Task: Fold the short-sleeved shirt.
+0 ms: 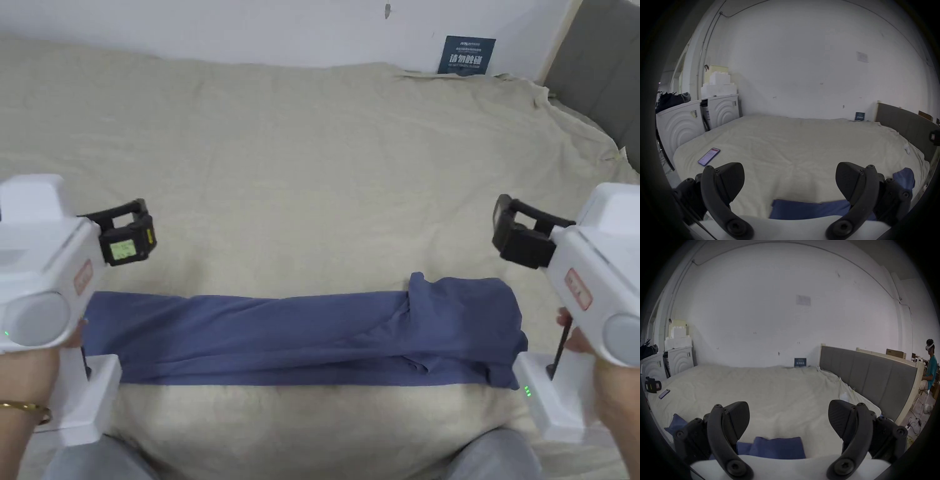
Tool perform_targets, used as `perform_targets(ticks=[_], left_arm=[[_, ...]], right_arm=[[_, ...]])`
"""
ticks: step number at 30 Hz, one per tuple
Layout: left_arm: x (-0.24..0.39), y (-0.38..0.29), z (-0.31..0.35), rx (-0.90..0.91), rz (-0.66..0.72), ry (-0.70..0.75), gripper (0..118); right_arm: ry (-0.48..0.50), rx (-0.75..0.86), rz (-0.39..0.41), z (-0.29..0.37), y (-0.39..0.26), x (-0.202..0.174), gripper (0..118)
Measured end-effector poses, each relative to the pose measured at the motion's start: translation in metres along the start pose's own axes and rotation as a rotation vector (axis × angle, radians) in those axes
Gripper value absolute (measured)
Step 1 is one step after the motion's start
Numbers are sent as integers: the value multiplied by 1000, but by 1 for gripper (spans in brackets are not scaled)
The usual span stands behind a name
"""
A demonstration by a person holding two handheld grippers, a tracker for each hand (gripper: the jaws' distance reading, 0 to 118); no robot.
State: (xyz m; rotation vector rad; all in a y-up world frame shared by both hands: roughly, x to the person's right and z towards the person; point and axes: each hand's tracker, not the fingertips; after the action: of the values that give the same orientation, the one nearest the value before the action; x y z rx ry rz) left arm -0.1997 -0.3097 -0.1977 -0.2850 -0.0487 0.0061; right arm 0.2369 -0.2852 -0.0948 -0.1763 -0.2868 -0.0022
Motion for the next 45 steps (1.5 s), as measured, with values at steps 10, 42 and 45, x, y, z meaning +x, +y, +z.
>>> perform_targets(ticks=[10, 42, 45], left_arm=[[18, -18, 9, 42, -21, -82, 5], [-102, 0, -78, -586, 284, -413, 112], [-125, -11, -91, -661, 369, -412, 114]], right_arm=[[82, 14, -48, 10, -19, -19, 12], [71, -77, -76, 6, -28, -25, 0], [57, -80, -65, 7, -26, -26, 0]])
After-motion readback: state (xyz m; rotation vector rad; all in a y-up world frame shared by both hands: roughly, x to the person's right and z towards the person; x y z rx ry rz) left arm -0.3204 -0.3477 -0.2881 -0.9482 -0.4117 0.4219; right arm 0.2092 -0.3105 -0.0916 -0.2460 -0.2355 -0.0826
